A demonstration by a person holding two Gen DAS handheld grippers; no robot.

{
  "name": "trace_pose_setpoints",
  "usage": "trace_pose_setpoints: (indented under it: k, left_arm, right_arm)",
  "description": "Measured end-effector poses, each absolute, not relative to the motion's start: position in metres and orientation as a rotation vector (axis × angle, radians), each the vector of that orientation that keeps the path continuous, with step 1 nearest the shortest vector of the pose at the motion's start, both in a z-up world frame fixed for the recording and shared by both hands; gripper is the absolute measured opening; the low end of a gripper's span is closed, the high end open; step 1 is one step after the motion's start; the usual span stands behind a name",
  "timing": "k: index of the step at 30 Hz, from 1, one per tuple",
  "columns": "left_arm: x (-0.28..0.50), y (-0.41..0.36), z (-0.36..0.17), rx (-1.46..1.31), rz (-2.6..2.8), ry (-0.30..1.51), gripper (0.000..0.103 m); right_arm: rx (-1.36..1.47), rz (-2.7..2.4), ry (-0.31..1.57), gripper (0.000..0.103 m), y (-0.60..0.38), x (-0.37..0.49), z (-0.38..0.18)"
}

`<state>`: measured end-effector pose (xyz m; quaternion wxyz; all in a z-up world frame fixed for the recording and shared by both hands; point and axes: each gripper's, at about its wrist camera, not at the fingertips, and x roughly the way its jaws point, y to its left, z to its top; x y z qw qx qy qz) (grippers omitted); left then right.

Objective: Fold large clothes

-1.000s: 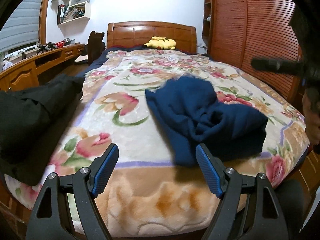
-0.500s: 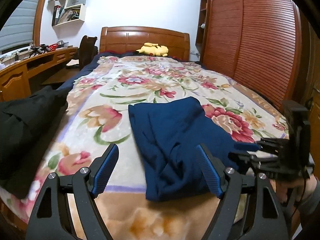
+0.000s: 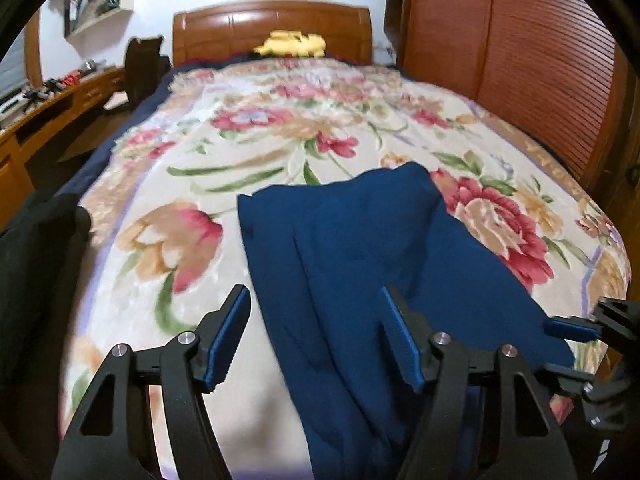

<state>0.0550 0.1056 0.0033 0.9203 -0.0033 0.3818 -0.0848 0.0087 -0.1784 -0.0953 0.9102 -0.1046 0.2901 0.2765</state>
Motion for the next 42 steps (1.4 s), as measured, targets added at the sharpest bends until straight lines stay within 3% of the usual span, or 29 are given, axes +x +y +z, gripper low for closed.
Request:
trace_pose_setpoints:
  k: [4, 9, 10, 11, 13, 24, 27, 31, 37, 39, 41, 42]
  left_arm:
    - [0.083, 0.106, -0.007, -0.038, -0.204, 0.871, 0.068]
    - [0.103, 0.105, -0.020, -0.089, -0.248, 0.956, 0.064]
    - [0.105, 0.103, -0.020, -0.099, -0.262, 0.960, 0.050]
    - [0.106, 0.102, -0.021, -0.113, -0.283, 0.963, 0.027]
    - [0.106, 0.099, -0.019, -0.102, -0.278, 0.966, 0.004]
    - [0.096, 0.100, 0.038, 0.018, -0.080, 0.789, 0.004]
    - [0.095, 0.099, 0.041, 0.041, -0.057, 0.779, 0.004]
    - [0.085, 0.097, 0.039, 0.055, -0.043, 0.758, 0.004]
    - [0.047, 0.112, 0.034, 0.034, -0.021, 0.717, 0.005]
    - [0.033, 0.118, 0.031, 0.043, -0.034, 0.716, 0.011]
    - [0.018, 0.120, 0.029, 0.061, -0.061, 0.694, 0.037]
    - [0.012, 0.121, 0.029, 0.062, -0.071, 0.687, 0.043]
  right_arm:
    - [-0.228, 0.563, 0.576, 0.049, -0.191, 0.005, -0.087]
    - [-0.221, 0.531, 0.546, 0.050, -0.214, 0.001, -0.082]
    - [-0.222, 0.522, 0.545, 0.050, -0.219, 0.001, -0.082]
    - [-0.222, 0.511, 0.545, 0.050, -0.223, 0.002, -0.083]
    - [-0.212, 0.489, 0.554, 0.050, -0.232, 0.003, -0.087]
    - [-0.079, 0.583, 0.580, 0.050, -0.246, 0.002, -0.085]
    - [-0.077, 0.641, 0.577, 0.034, -0.236, 0.005, -0.085]
    - [-0.086, 0.664, 0.562, 0.021, -0.227, 0.008, -0.085]
    - [-0.162, 0.723, 0.627, 0.016, -0.216, 0.014, -0.105]
    - [-0.170, 0.720, 0.636, 0.016, -0.214, 0.018, -0.103]
    - [-0.169, 0.720, 0.648, 0.016, -0.214, 0.020, -0.100]
    - [-0.180, 0.718, 0.647, 0.016, -0.212, 0.020, -0.100]
